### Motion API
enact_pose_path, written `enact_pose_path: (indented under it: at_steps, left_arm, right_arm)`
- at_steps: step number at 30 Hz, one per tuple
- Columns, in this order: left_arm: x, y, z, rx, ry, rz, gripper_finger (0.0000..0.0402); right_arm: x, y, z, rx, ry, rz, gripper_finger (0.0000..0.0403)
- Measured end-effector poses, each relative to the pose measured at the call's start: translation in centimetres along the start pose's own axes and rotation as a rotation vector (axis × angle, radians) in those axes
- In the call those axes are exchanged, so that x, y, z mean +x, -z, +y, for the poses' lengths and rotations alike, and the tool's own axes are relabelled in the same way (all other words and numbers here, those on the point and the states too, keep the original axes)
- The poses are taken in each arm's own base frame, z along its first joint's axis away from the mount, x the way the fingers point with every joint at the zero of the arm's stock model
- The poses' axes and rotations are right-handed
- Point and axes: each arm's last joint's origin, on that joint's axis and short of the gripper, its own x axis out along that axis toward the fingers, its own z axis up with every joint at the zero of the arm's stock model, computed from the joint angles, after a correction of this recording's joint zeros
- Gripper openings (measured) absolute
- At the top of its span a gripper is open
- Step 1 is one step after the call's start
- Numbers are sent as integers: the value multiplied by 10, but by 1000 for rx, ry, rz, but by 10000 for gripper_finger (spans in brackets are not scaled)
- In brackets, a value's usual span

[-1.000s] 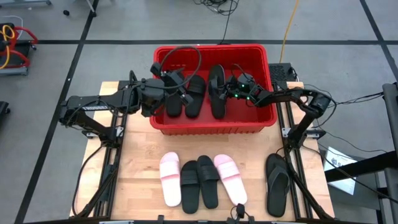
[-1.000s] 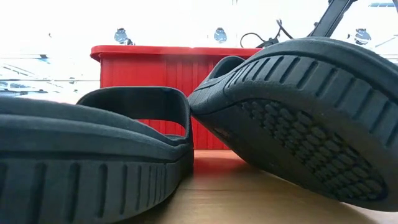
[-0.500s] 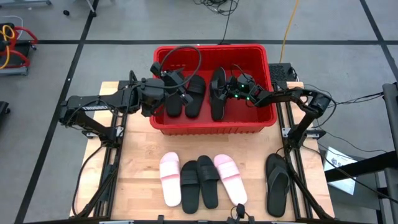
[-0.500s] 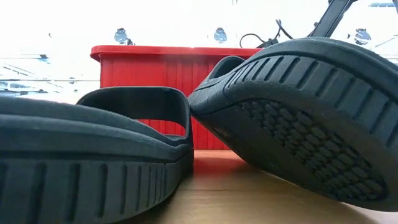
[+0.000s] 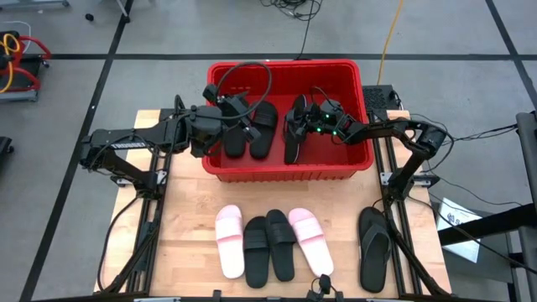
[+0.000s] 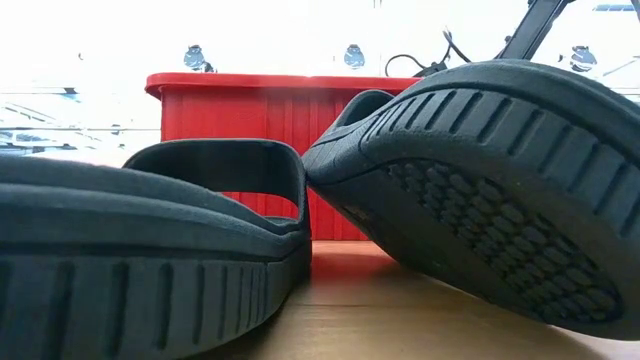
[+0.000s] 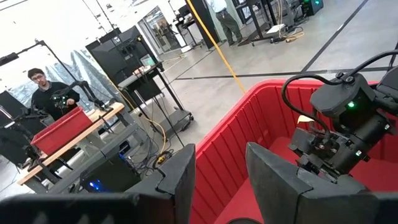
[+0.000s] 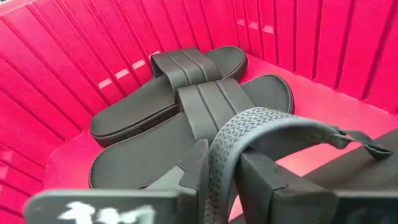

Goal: Pick and place slides into bin
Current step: Put the black slipper into the red container

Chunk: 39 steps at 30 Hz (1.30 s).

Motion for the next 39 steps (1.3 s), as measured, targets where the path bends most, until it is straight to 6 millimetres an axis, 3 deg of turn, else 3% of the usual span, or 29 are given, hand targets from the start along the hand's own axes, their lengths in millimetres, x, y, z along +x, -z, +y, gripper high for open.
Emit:
enact_pose_path:
  at_steps: [9, 13, 22, 27, 34, 39]
  left_arm:
    - [0, 0, 0, -1, 0, 0, 150]
    - [0, 0, 0, -1, 0, 0, 150]
    - [0, 0, 0, -1, 0, 0, 150]
    - [0, 0, 0, -1, 0, 0, 150]
    - [0, 0, 0, -1, 0, 0, 150]
    - [0, 0, 0, -1, 0, 0, 150]
  right_arm:
    - [0, 1, 0, -49, 5, 6, 134]
    - [0, 7, -4, -37, 108, 57, 156]
    - [-1, 12, -6, -56, 175, 109, 159]
    - [-1, 12, -6, -120, 171, 114, 131]
    - [-1, 12, -6, -163, 154, 117, 12]
    - [0, 8, -3, -212, 44, 84, 5]
